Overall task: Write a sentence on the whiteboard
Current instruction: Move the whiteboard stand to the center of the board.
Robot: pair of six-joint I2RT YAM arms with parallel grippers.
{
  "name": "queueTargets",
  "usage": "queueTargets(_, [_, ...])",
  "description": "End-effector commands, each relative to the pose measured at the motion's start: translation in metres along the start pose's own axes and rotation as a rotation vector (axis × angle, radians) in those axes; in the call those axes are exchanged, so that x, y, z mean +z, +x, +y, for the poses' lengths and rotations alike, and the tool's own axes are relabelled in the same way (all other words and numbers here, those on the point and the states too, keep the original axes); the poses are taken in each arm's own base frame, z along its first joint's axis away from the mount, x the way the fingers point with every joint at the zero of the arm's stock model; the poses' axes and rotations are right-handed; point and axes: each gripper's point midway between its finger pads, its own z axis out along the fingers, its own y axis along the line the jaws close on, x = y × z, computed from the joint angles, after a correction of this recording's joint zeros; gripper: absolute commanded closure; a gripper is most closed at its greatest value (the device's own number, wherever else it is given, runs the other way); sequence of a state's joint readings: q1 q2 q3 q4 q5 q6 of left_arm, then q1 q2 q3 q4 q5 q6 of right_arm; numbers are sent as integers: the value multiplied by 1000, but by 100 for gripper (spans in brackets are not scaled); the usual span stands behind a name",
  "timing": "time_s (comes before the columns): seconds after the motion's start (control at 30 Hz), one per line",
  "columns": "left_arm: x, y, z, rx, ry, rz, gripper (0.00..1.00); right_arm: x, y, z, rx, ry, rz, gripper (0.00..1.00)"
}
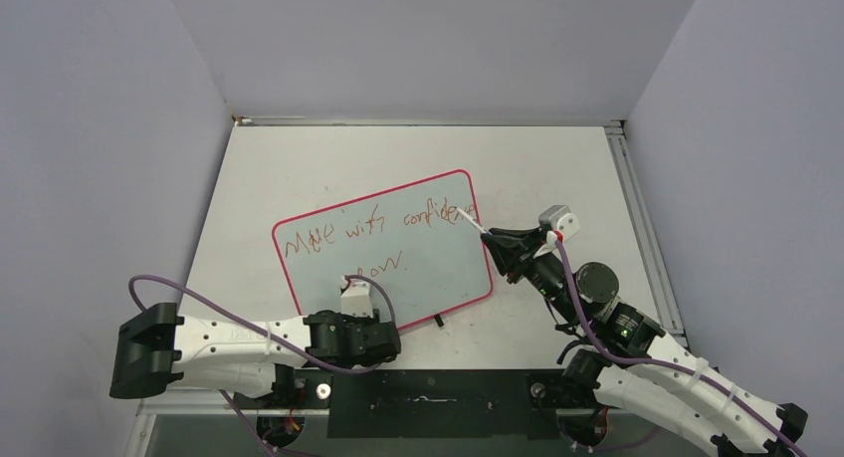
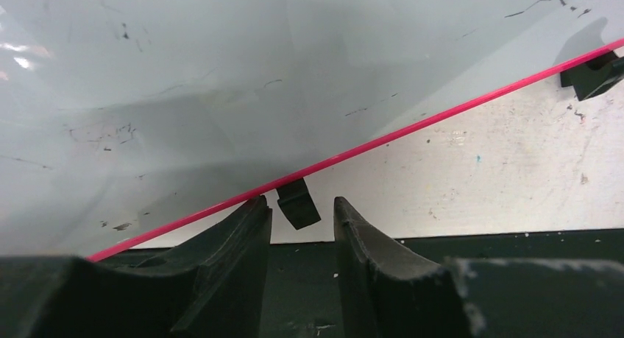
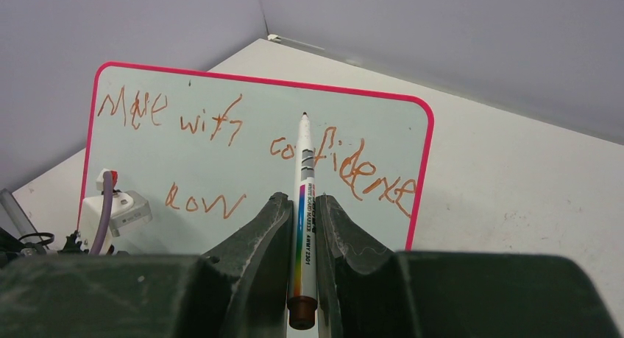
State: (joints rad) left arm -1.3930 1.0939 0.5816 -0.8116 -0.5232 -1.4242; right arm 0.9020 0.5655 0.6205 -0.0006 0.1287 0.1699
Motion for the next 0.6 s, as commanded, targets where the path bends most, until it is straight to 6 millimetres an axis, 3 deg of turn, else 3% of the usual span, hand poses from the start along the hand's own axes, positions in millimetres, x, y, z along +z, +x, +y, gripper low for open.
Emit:
queueTargets(0.0, [3, -10, -5, 0, -2, -46, 67, 3, -12, 3, 18, -15, -49, 94])
queueTargets(0.57, [16, -16, 6, -5, -86, -98, 100, 6, -5, 4, 18, -16, -35, 94])
